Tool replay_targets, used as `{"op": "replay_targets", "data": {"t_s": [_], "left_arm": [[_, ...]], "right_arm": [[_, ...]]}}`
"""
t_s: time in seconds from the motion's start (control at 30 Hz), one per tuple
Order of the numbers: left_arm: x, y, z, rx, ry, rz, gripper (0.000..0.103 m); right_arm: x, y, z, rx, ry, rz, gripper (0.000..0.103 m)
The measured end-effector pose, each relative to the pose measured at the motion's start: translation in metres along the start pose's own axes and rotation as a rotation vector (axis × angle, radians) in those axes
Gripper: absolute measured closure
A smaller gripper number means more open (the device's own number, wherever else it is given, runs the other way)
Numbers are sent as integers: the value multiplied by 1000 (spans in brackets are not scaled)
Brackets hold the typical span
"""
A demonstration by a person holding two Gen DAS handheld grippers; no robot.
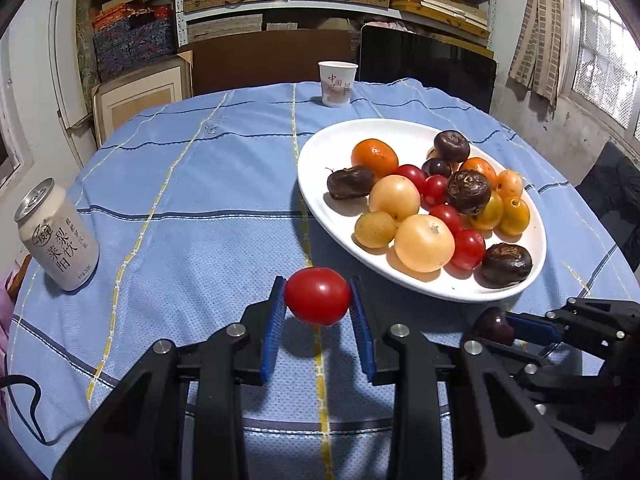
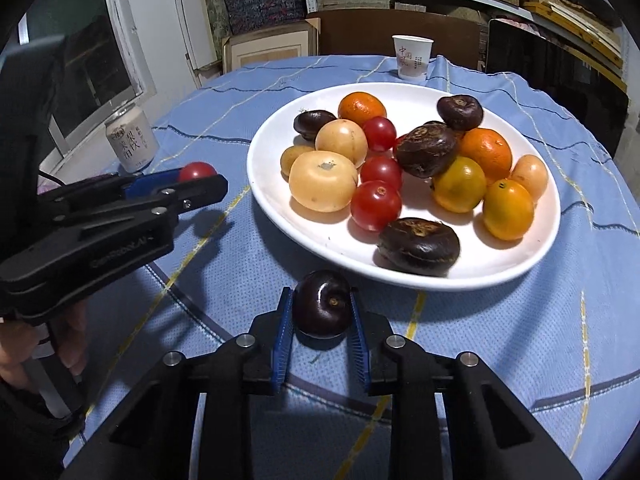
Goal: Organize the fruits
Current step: 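Grasp the dark plum with the right gripper while the left gripper holds the tomato, then carry both fruits onto the white plate and open both grippers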
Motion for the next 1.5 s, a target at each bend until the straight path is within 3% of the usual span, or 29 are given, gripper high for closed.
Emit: {"op": "replay_targets", "data": {"t_s": [0.43,0.83,0.97,1.17,1.43,1.5], "left_arm": [[10,-4,15,40,16,-19,72],[11,-6,56,96,-108,24,72],[21,5,59,111,-105,-5,72],[58,41,48,128,-109,-99,72],[94,59,-5,44,-100,-175,72],[94,59,-12,30,-91,-173,64]], "right_arm": [[23,-24,39,51,9,-63,75],[54,-23,90,132,3,-70,76],[58,-7,93,150,11,-53,75],[69,48,76,148,36,-57,75],[87,104,24,106,12,-73,75],[88,108,19,104,-1,-68,58]]}}
Point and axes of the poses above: each gripper's, at about its wrist camera, not at the fingertips, and z roughly against the way its jaws point, x to its right, y to its top, the point moved 4 cm from there along -z, roughly the way its jaws point, and after that the axes turned 7 degrees about y, right-handed, at the moved point
